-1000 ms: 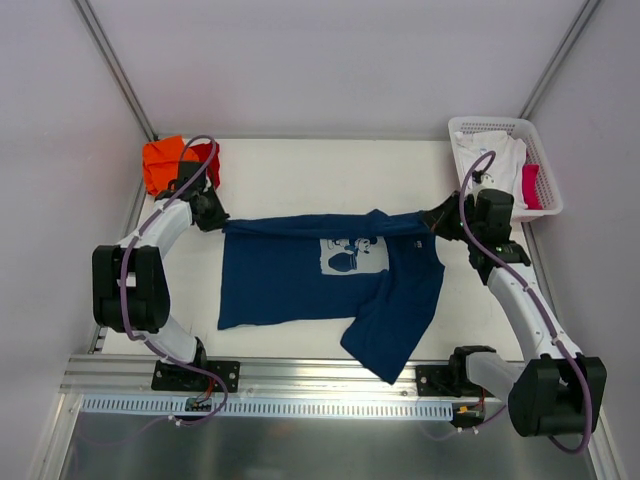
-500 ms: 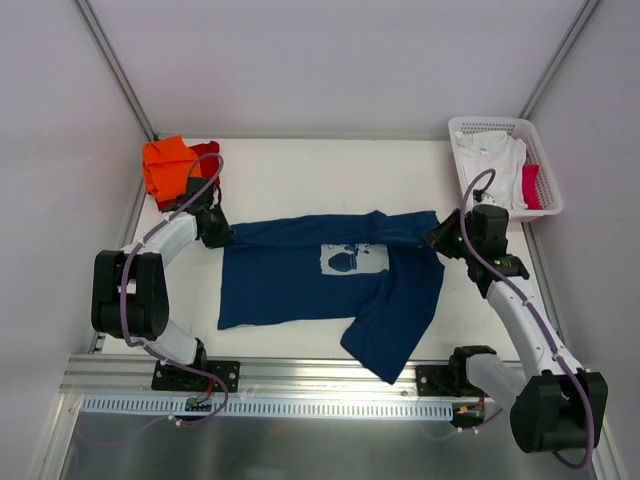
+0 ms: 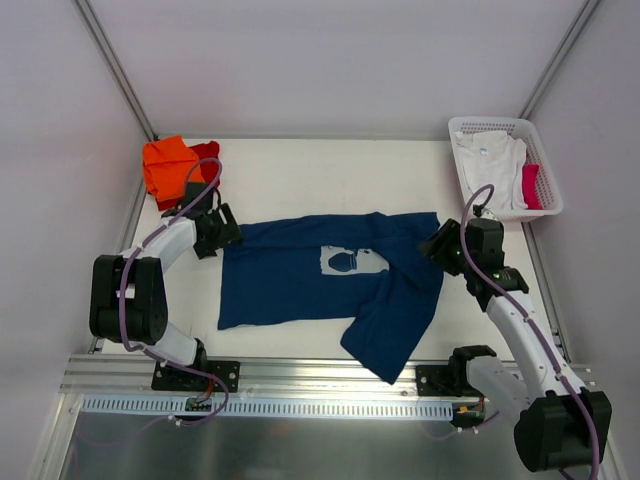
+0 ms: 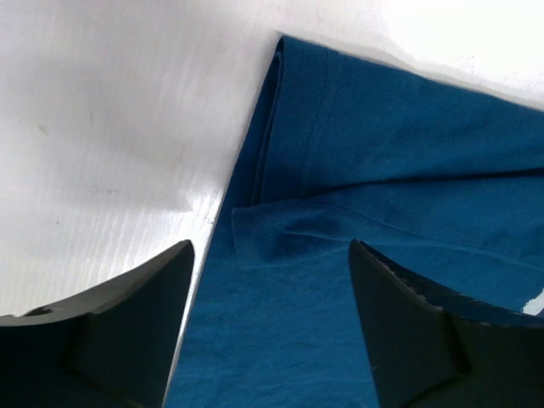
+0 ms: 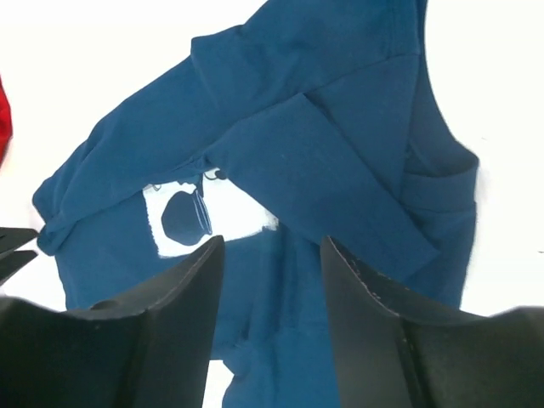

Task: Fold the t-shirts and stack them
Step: Fold the flattened tshirt in 1/3 of the way

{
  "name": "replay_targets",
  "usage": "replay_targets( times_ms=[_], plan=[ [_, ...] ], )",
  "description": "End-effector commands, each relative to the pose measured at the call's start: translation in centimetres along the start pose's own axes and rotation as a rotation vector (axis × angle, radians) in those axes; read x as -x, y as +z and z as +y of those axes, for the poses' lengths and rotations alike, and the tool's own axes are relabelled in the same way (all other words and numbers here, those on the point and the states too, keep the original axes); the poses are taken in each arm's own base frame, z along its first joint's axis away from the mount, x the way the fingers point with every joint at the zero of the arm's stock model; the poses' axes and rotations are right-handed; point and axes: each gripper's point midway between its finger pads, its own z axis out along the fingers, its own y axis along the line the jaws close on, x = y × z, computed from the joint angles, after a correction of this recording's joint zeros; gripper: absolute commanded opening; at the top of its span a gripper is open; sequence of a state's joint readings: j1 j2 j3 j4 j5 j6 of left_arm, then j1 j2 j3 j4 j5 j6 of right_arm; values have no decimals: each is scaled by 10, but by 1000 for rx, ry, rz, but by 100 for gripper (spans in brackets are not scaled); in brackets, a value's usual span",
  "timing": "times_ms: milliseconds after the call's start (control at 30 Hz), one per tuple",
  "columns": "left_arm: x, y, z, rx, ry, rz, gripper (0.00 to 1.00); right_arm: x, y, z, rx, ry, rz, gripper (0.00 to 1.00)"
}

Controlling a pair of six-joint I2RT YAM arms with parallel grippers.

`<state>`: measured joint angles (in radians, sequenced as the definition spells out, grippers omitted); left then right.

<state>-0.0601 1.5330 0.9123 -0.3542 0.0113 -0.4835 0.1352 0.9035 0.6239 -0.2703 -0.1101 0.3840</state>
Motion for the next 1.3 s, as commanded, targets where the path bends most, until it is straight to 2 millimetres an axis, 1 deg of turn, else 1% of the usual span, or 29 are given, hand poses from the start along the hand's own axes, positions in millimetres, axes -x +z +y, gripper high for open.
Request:
replay_targets(
  times_ms=[0, 33, 67, 100, 200, 267, 300, 333, 367, 400, 433, 467, 500, 533, 567, 600, 633, 667, 700, 733, 767, 800, 833, 867, 933, 967, 1133, 1233, 1267],
  plan=[
    [10, -12, 0, 13, 0, -67, 75, 11, -10, -3, -38, -23, -61, 53],
    [13, -13, -1, 13, -4, -76, 81, 12, -11, -1, -36, -36, -67, 53],
    [15, -15, -1, 14, -5, -85, 83, 14, -12, 0, -38, -45, -71, 53],
    [18, -17, -2, 13, -6, -97, 85, 19, -13, 4, -32, -66, -82, 53],
    [26, -21, -7, -3, -11, -115, 87, 23, -9, 13, -12, -84, -72, 50],
    [35, -23, -14, -19, -11, -128, 88, 22, 2, 17, -1, -93, -50, 48],
    [35, -19, -15, -16, -12, -116, 88, 20, 6, 21, 13, -101, -37, 47],
    [41, -20, -20, -29, -9, -124, 88, 23, 10, 27, 25, -108, -37, 44],
    [44, -19, -21, -31, -10, -126, 89, 19, 19, 25, 15, -113, -9, 42],
    [44, -14, -23, -30, -7, -117, 89, 19, 24, 28, 23, -121, 2, 41],
    [49, -14, -28, -42, -4, -121, 89, 25, 29, 34, 37, -126, -9, 37],
    [52, -13, -31, -52, 1, -127, 89, 22, 41, 32, 24, -127, 18, 32],
    [56, -9, -33, -54, 9, -123, 89, 21, 47, 37, 43, -134, 30, 16],
    [57, -6, -36, -60, 12, -120, 89, 29, 53, 43, 58, -135, 18, 10],
    [56, 0, -36, -54, 15, -108, 90, 22, 67, 40, 47, -135, 57, 3],
    [61, 2, -40, -60, 21, -117, 90, 22, 74, 43, 55, -137, 67, 2],
    [62, 4, -40, -57, 24, -112, 90, 29, 80, 51, 74, -139, 59, 2],
    [61, 6, -44, -75, 25, -98, 90, 29, 88, 53, 78, -139, 71, 1],
    [60, 11, -45, -77, 27, -90, 90, 21, 103, 51, 77, -139, 116, 1],
    [60, 12, -46, -80, 26, -84, 90, 28, 110, 59, 90, -138, 111, 0],
    [59, 13, -47, -85, 29, -81, 90, 27, 116, 59, 91, -137, 121, 0],
    [58, 14, -48, -86, 32, -80, 90, 24, 130, 59, 98, -136, 139, 0],
    [57, 15, -49, -90, 33, -78, 90, 24, 136, 60, 99, -136, 146, 0],
    [56, 16, -48, -89, 35, -74, 90, 31, 141, 68, 113, -140, 136, 0],
    [54, 15, -49, -93, 40, -75, 90, 30, 151, 68, 113, -136, 149, 0],
    [54, 15, -49, -94, 42, -76, 90, 34, 154, 71, 120, -134, 143, 0],
    [53, 16, -47, -87, 45, -73, 90, 30, 158, 71, 117, -125, 155, 0],
    [52, 17, -48, -92, 45, -69, 90, 23, 152, 68, 114, -131, 161, 0],
    [53, 18, -48, -90, 45, -69, 90, 24, 147, 72, 123, -134, 154, 0]
  ],
)
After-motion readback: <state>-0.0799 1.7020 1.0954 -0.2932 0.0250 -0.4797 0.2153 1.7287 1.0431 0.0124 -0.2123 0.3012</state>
